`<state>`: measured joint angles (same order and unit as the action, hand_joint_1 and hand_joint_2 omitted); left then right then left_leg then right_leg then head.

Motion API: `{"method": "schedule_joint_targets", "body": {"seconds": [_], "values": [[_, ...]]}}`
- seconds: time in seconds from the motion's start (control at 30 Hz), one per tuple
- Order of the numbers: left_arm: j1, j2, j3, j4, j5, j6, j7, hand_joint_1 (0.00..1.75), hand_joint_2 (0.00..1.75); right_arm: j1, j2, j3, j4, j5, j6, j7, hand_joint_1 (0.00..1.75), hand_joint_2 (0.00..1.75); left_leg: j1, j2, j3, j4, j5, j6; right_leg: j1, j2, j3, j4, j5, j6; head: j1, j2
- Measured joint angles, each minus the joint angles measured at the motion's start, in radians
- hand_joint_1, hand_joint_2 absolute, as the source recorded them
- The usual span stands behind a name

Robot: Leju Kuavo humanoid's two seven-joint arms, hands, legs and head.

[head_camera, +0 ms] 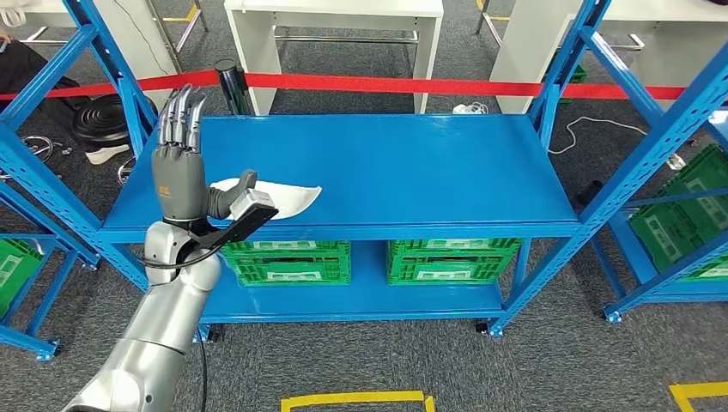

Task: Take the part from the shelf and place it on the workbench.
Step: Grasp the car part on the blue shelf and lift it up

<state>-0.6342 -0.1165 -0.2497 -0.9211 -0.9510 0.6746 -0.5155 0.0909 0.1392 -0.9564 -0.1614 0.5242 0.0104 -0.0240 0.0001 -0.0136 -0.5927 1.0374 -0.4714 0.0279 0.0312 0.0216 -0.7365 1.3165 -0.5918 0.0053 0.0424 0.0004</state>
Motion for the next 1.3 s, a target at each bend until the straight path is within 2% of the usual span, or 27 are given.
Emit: {"method": "schedule_joint_targets", "body": {"seconds": [0.03, 0.07, 0.1, 0.13, 0.17, 0.2, 0.27, 0.33, 0.37, 0.4, 0.47, 0.5, 0.53, 0.57, 0.6, 0.67, 0.7, 0.73, 0.83, 0.93, 1.1, 1.3], "values": [[-0.006, -0.002, -0.004, 0.016, -0.004, -0.002, 0.006, 0.0, 0.0, -0.002, 0.0, 0.0, 0.0, 0.001, -0.002, 0.008, 0.0, 0.0, -0.002, -0.001, 0.002, 0.001, -0.002, 0.001, 0.001, 0.0, -0.004, -0.002, 0.016, 0.0, 0.0, 0.0], [-0.011, -0.005, -0.008, 0.031, -0.004, -0.007, 0.014, 0.0, 0.0, -0.003, 0.0, 0.0, 0.0, 0.002, -0.004, 0.019, 0.0, 0.0, -0.003, -0.002, 0.005, 0.003, -0.005, 0.001, 0.001, 0.0, 0.011, -0.043, 0.048, -0.001, 0.0, 0.0], [-0.019, -0.009, -0.011, 0.045, 0.005, -0.017, 0.021, 0.0, 0.0, -0.004, 0.0, 0.0, 0.0, 0.005, -0.007, 0.031, 0.0, 0.0, -0.004, -0.004, 0.007, 0.006, -0.009, 0.0, 0.001, -0.002, 0.04, -0.111, 0.086, -0.002, 0.0, 0.0], [-0.029, -0.013, -0.013, 0.06, 0.023, -0.034, 0.027, 0.0, 0.0, -0.005, 0.0, 0.0, 0.0, 0.008, -0.01, 0.042, 0.0, 0.0, -0.006, -0.006, 0.006, 0.011, -0.014, -0.003, 0.001, -0.002, 0.071, -0.176, 0.112, -0.004, 0.0, 0.0], [-0.04, -0.017, -0.014, 0.077, 0.047, -0.054, 0.03, 0.0, 0.44, -0.005, 0.0, 0.0, 0.0, 0.011, -0.012, 0.049, 0.0, 0.0, -0.008, -0.008, 0.004, 0.016, -0.018, -0.007, 0.001, -0.003, 0.094, -0.227, 0.128, -0.01, 0.0, 0.0], [-0.051, -0.02, -0.014, 0.095, 0.073, -0.076, 0.03, 0.0, 0.87, -0.006, 0.0, 0.0, 0.0, 0.014, -0.013, 0.053, 0.0, 0.0, -0.011, -0.009, 0.001, 0.018, -0.022, -0.01, 0.002, -0.002, 0.107, -0.254, 0.133, -0.017, 0.0, 0.0], [-0.068, -0.022, -0.014, 0.133, 0.112, -0.117, 0.02, 0.0, 1.75, -0.007, 0.001, 0.0, 0.0, 0.017, -0.013, 0.053, 0.0, 0.0, -0.013, -0.009, -0.003, 0.019, -0.027, -0.016, 0.002, 0.001, 0.111, -0.261, 0.129, -0.031, -0.001, 0.0], [-0.081, -0.023, -0.014, 0.167, 0.14, -0.176, 0.006, 0.0, 1.75, -0.006, 0.002, 0.0, 0.0, 0.018, -0.013, 0.048, 0.0, 0.0, -0.012, -0.006, -0.006, 0.035, -0.039, -0.027, -0.003, 0.001, 0.113, -0.264, 0.128, -0.041, -0.002, 0.0], [-0.089, -0.023, -0.014, 0.187, 0.153, -0.215, 0.0, 0.0, 1.75, -0.005, 0.003, 0.0, 0.0, 0.018, -0.013, 0.046, 0.0, 0.0, -0.011, -0.003, -0.017, 0.064, -0.057, -0.036, -0.007, 0.0, 0.114, -0.266, 0.128, -0.046, -0.004, 0.0], [-0.097, -0.023, -0.014, 0.209, 0.164, -0.255, -0.004, 0.0, 1.75, -0.005, 0.003, 0.0, 0.0, 0.018, -0.013, 0.045, 0.0, 0.0, -0.008, 0.0, -0.038, 0.11, -0.083, -0.044, -0.009, -0.001, 0.116, -0.266, 0.127, -0.05, -0.005, 0.0], [-0.109, -0.023, -0.014, 0.259, 0.179, -0.332, -0.006, 0.0, 1.75, -0.004, 0.003, 0.0, 0.0, 0.019, -0.013, 0.045, 0.0, 0.0, 0.0, 0.006, -0.1, 0.23, -0.137, -0.055, -0.01, -0.002, 0.117, -0.266, 0.125, -0.054, -0.008, 0.0], [-0.112, -0.023, -0.014, 0.283, 0.183, -0.359, -0.004, 0.0, 1.75, -0.004, 0.003, 0.0, 0.0, 0.02, -0.013, 0.045, 0.0, 0.0, 0.004, 0.008, -0.122, 0.27, -0.146, -0.058, -0.01, -0.002, 0.117, -0.265, 0.124, -0.054, -0.008, 0.0], [-0.116, -0.022, -0.016, 0.307, 0.184, -0.381, -0.002, 0.0, 1.75, -0.004, 0.003, 0.0, 0.0, 0.021, -0.013, 0.047, 0.0, 0.0, 0.006, 0.009, -0.13, 0.279, -0.136, -0.059, -0.011, -0.001, 0.118, -0.265, 0.124, -0.054, -0.008, 0.0], [-0.122, -0.022, -0.018, 0.328, 0.184, -0.396, 0.001, 0.0, 1.75, -0.004, 0.003, 0.0, 0.0, 0.023, -0.013, 0.049, 0.0, 0.0, 0.008, 0.009, -0.119, 0.248, -0.108, -0.058, -0.011, 0.0, 0.12, -0.264, 0.123, -0.052, -0.008, 0.0], [-0.13, -0.022, -0.021, 0.348, 0.181, -0.411, 0.005, 0.0, 1.75, -0.004, 0.003, 0.0, 0.0, 0.025, -0.014, 0.052, 0.0, 0.0, 0.008, 0.009, -0.092, 0.186, -0.069, -0.057, -0.011, 0.0, 0.122, -0.264, 0.121, -0.05, -0.008, 0.0], [-0.15, -0.022, -0.027, 0.386, 0.175, -0.437, 0.013, 0.0, 1.75, -0.005, 0.003, 0.0, 0.0, 0.028, -0.015, 0.058, 0.0, 0.0, 0.006, 0.007, -0.038, 0.063, -0.017, -0.051, -0.008, 0.001, 0.126, -0.264, 0.118, -0.044, -0.007, 0.0], [-0.159, -0.021, -0.03, 0.405, 0.172, -0.451, 0.017, 0.0, 1.75, -0.005, 0.003, 0.0, 0.0, 0.029, -0.016, 0.06, 0.0, 0.0, 0.005, 0.006, -0.021, 0.027, -0.006, -0.048, -0.006, 0.001, 0.127, -0.263, 0.117, -0.042, -0.007, 0.0], [-0.166, -0.021, -0.032, 0.423, 0.171, -0.464, 0.019, 0.0, 1.75, -0.005, 0.003, 0.0, -0.001, 0.029, -0.017, 0.062, 0.0, 0.0, 0.005, 0.005, -0.016, 0.015, -0.006, -0.046, -0.003, 0.001, 0.127, -0.264, 0.117, -0.046, -0.006, 0.0], [-0.175, -0.019, -0.038, 0.466, 0.173, -0.489, 0.018, 0.0, 1.75, -0.006, 0.003, 0.0, -0.001, 0.029, -0.02, 0.063, 0.0, 0.0, 0.006, 0.003, -0.014, 0.011, -0.001, -0.043, 0.0, 0.001, 0.13, -0.27, 0.121, -0.061, -0.006, 0.0], [-0.18, -0.018, -0.042, 0.492, 0.174, -0.497, 0.012, 0.0, 1.75, -0.006, 0.003, 0.0, -0.001, 0.029, -0.02, 0.063, 0.0, 0.0, 0.006, 0.001, -0.013, 0.011, -0.001, -0.038, 0.0, 0.0, 0.134, -0.277, 0.123, -0.056, -0.006, 0.0], [-0.189, -0.014, -0.048, 0.527, 0.169, -0.502, 0.022, 0.0, 1.75, -0.007, 0.003, -0.001, -0.001, 0.028, -0.02, 0.062, 0.0, 0.0, 0.006, 0.0, -0.013, 0.011, -0.003, -0.031, 0.0, 0.0, 0.138, -0.284, 0.124, -0.038, -0.006, 0.0], [-0.195, -0.001, -0.051, 0.562, 0.145, -0.499, 0.065, 0.0, 1.75, -0.006, 0.003, -0.004, -0.001, 0.026, -0.021, 0.06, 0.0, 0.0, 0.005, 0.0, -0.013, 0.011, -0.002, -0.03, 0.0, -0.001, 0.138, -0.285, 0.125, -0.032, -0.007, 0.0]]}}
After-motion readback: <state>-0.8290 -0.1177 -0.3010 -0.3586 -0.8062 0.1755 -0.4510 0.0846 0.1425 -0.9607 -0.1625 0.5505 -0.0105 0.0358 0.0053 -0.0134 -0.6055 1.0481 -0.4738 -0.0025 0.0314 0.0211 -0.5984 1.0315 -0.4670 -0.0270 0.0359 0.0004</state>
